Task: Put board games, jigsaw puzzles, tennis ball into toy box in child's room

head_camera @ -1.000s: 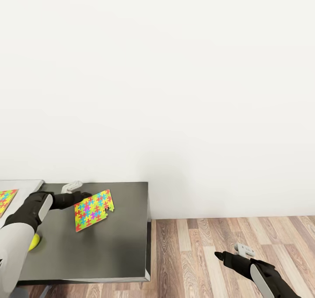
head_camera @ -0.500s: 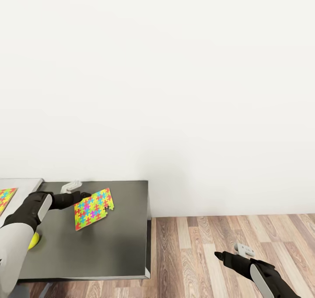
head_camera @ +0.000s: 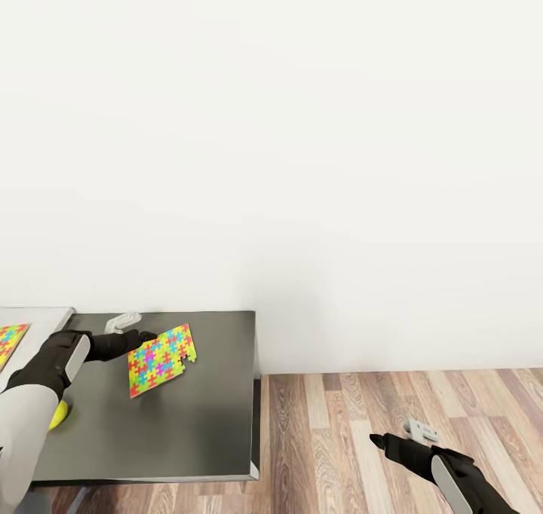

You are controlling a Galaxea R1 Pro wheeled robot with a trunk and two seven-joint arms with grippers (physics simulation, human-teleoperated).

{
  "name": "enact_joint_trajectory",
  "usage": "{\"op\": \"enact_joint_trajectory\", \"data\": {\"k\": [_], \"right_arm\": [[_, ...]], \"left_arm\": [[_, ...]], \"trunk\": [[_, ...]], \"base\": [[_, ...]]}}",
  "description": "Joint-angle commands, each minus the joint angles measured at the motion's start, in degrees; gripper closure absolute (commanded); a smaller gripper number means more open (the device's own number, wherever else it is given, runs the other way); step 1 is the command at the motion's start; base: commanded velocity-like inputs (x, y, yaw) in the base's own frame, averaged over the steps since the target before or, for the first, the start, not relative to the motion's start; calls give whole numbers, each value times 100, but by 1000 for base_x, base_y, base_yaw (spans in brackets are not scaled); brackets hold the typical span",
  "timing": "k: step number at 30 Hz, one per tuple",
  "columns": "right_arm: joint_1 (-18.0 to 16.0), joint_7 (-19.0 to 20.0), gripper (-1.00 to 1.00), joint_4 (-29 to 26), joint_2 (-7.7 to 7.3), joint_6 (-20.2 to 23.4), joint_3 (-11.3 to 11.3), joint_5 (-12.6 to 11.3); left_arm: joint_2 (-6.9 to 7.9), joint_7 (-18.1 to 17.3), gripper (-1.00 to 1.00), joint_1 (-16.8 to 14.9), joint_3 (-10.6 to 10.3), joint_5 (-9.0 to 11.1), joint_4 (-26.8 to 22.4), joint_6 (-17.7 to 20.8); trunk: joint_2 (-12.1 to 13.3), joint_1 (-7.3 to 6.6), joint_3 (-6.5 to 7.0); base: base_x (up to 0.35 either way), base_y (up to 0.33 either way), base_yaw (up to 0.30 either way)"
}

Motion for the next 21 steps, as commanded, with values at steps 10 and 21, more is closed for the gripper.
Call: {"op": "enact_joint_trajectory", "data": {"k": [10,21], "right_arm": [[1,19,-100,-5,5,37,-17,-13],[0,19,-100,1,10,37,-17,-13]], "left_arm": [[4,5,-100,-3,17,39,-3,52],[12,6,-100,-3,17,38,-3,51]], "trunk": [[-10,3,-46],[-10,3,-89]], "base": [[0,0,0],[0,0,0]]}}
